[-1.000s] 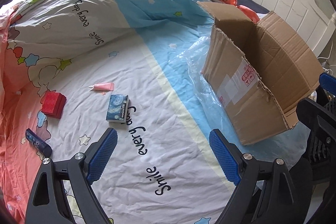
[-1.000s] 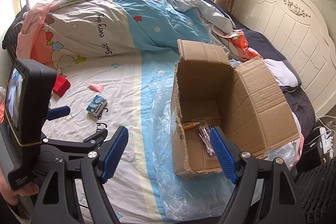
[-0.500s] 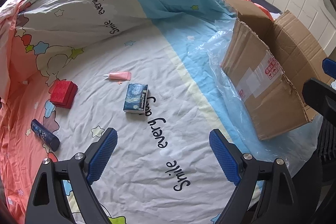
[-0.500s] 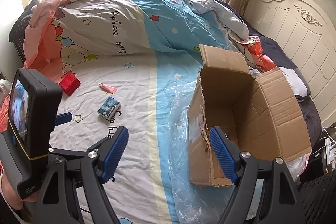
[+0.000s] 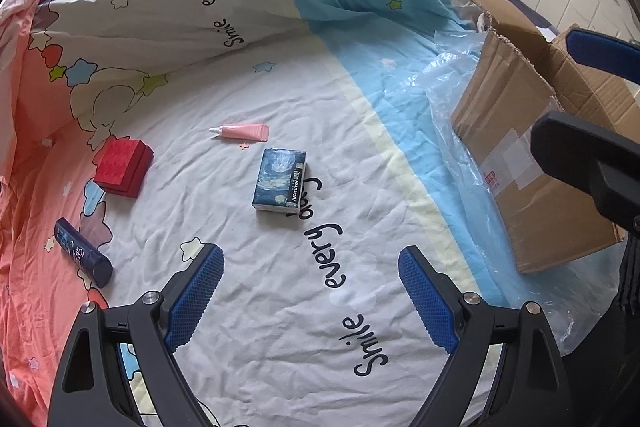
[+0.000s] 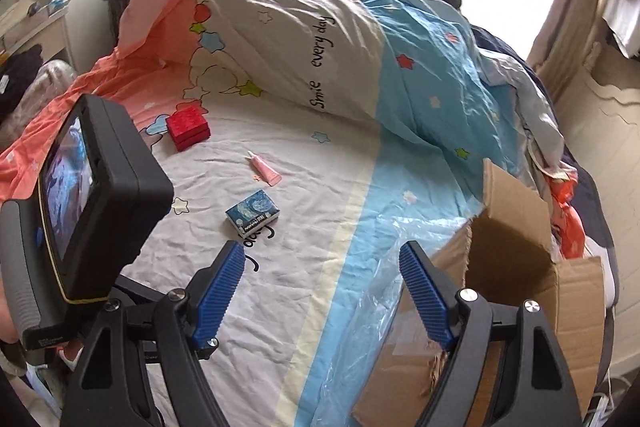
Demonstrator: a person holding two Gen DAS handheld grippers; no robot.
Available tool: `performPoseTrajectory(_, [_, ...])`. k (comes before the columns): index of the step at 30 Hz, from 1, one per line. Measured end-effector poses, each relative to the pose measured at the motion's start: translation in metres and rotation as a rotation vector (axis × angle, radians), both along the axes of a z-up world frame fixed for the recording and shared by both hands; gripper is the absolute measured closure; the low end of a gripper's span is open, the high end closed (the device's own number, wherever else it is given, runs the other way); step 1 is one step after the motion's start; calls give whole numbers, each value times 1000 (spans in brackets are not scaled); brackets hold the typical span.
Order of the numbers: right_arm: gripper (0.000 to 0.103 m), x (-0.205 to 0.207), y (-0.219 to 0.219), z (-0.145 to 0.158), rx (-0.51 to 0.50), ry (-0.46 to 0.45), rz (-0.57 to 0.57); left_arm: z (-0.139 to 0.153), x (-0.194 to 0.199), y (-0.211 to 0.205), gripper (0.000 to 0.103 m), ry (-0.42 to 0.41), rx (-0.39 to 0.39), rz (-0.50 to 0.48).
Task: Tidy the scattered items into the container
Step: 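Withdraw both grippers from the box back toward the remaining items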
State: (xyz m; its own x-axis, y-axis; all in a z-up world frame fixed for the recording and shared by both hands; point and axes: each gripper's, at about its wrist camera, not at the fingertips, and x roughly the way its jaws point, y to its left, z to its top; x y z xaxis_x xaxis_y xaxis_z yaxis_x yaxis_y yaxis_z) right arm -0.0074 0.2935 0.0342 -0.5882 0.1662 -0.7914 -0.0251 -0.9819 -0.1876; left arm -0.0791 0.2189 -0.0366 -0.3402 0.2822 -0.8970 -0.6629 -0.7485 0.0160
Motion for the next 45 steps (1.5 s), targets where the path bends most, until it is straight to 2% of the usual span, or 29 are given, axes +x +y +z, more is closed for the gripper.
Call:
performPoseTrajectory(4, [26,-20,0,-10,-16,-21,128,-9,-5,2,11,8,-16,22])
performPoseTrajectory(9, [26,-45,-5,-22,34,-82,290,-19,-18,3,11,-32,25,53])
performPoseTrajectory(14, [26,-71,2,-28,71,-124,374,-28,-29,7,11,-33,22,68])
performPoseTrajectory(21, [26,-110,17,-43,23,-175,418,-46,-51,3,11,-79,44,144])
performPoseTrajectory(31, [26,-137,4,-65,129,-208,619,-59,-75,15,11,-85,63,145])
performPoseTrajectory(36, [26,-158,6,-75,138,-221,651,-74,-86,18,11,-107,67,163])
performPoseTrajectory(41, [26,-183,18,-88,76,-238,628,-88,-97,18,11,-119,65,192])
performPoseTrajectory(45, [26,-197,24,-98,85,-227,622,-97,-101,20,11,-133,70,190])
